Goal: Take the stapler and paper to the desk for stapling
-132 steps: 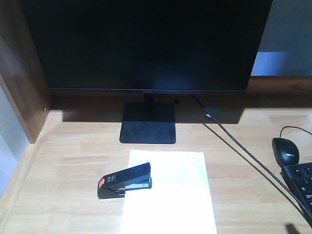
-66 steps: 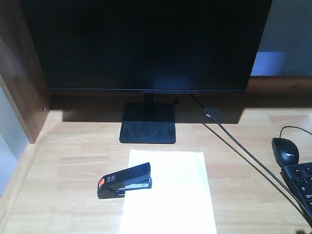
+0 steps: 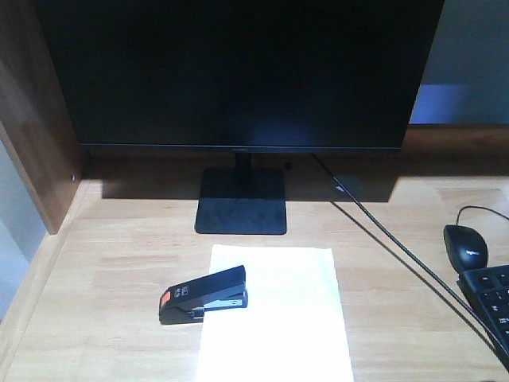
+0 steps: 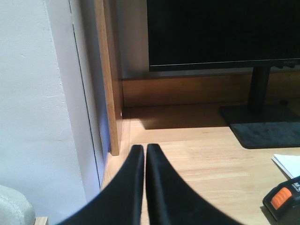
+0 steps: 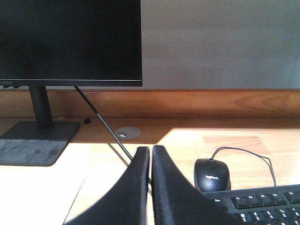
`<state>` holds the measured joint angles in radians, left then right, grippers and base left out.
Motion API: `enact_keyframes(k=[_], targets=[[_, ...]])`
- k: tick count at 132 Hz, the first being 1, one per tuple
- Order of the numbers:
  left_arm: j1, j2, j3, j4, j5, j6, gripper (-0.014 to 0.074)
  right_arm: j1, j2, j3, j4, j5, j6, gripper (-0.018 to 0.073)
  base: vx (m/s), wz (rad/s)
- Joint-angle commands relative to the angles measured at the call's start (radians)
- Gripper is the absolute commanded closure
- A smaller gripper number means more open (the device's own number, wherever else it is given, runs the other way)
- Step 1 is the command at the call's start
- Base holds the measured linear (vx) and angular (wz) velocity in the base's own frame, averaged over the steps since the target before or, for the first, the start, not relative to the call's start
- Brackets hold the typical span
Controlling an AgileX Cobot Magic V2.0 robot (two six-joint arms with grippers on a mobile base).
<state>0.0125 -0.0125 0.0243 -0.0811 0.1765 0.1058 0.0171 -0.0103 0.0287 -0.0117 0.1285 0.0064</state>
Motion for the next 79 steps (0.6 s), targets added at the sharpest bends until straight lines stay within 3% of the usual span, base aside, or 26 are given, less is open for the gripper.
enact_keyframes(k=[1,79], targets=[[-0.001,-0.015,0.010,-0.011,-0.077,-0.010,0.0603,-0.007,-0.010,0.003,-0.003,-0.071,-0.006,0.0566,0.00,0.00],[-0.001,-0.015,0.010,-0.011,-0.077,-0.010,0.0603,-0.007,-0.010,0.003,-0.001,-0.071,-0.006,0.0566,0.00,0.00]])
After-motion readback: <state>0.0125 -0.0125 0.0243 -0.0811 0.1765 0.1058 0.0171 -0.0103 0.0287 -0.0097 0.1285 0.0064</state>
